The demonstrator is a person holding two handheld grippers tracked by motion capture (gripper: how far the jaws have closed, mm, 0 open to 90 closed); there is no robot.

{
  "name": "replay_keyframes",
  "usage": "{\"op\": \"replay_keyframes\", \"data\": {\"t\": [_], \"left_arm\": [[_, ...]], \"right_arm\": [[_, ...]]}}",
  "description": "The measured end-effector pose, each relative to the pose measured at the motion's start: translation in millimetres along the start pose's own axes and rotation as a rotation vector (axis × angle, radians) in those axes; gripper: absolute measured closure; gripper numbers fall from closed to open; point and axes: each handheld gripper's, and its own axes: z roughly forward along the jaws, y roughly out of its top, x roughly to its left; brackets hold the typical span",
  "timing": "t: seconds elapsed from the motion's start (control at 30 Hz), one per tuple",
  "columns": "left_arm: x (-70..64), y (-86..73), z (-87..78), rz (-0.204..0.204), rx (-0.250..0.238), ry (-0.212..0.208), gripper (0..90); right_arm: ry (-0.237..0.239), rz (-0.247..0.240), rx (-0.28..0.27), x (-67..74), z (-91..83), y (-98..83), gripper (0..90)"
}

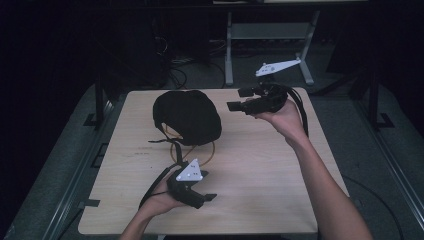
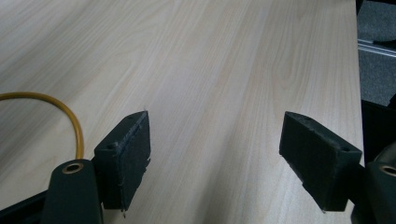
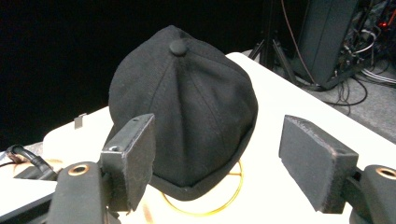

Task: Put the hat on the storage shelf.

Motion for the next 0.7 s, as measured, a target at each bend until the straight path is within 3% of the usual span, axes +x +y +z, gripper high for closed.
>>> {"op": "replay_keyframes", "data": {"t": [0.7], "left_arm": [[-5.0,2.5,5.1,0.018,0.015,0.003,24.7]], "right_arm": [[-0.020,0.043,0.005,-16.2,-28.1,-42.1,26.1]]}}
